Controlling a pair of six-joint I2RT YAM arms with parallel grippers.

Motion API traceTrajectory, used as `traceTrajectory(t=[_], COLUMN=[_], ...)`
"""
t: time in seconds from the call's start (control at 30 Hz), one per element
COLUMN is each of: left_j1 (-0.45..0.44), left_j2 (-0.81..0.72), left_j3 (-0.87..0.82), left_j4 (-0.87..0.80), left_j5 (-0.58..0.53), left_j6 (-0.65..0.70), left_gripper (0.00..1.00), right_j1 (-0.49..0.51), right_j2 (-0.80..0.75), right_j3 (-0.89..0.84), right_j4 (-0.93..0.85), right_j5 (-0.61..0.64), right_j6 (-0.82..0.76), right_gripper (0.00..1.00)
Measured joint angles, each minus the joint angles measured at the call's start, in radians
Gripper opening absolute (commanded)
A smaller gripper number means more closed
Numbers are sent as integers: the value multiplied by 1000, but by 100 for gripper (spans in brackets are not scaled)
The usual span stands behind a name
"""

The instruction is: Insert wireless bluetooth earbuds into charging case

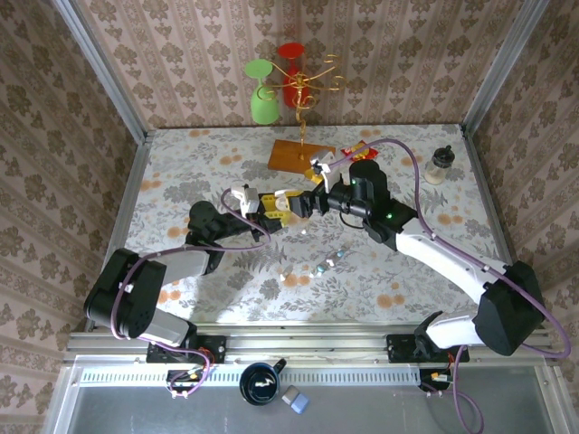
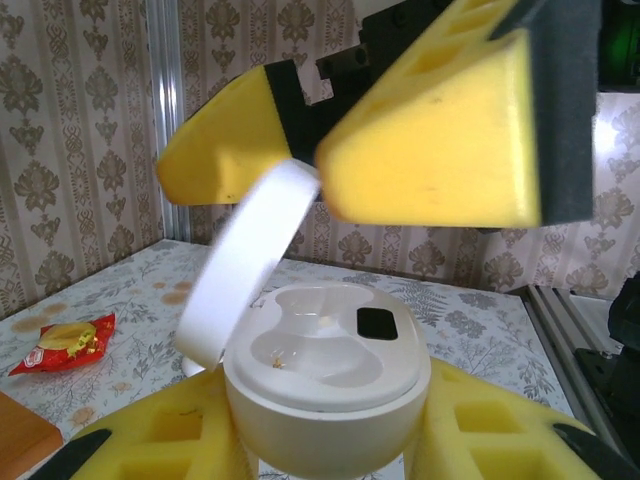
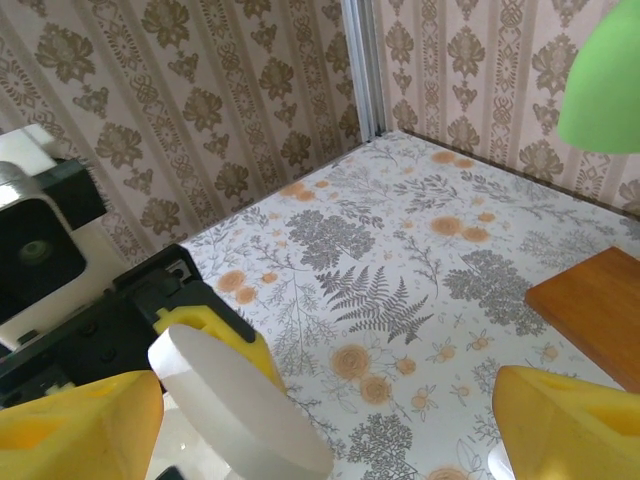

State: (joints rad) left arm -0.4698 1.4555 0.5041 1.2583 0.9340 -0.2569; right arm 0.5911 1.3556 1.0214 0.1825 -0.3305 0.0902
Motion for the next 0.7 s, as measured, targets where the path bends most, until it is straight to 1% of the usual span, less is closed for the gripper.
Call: traceTrajectory(t=[0.27,0.4,0.5,0.57,0.7], left_j1=[0,6,35,48,53], left_j2=[0,0,0,0,0], left_j3=[0,0,0,-1,-10], left_j4=[0,0,0,0,0], left_j5=[13,13,11,8,5], left_j6=[7,10,12,14,17], left_gripper=[31,31,31,31,31], right_j1=[-12,-19,-32,-49,-94], right_j2=[5,-1,-51,-107,-185], right_j3=[32,30,-16,-61,-119], right_j4=[-36,-38,-32,-45,-106], right_j5=[35,25,5,7,42], right_j6=[4,8,26,46,88], right_gripper=[88,90,92,100,100])
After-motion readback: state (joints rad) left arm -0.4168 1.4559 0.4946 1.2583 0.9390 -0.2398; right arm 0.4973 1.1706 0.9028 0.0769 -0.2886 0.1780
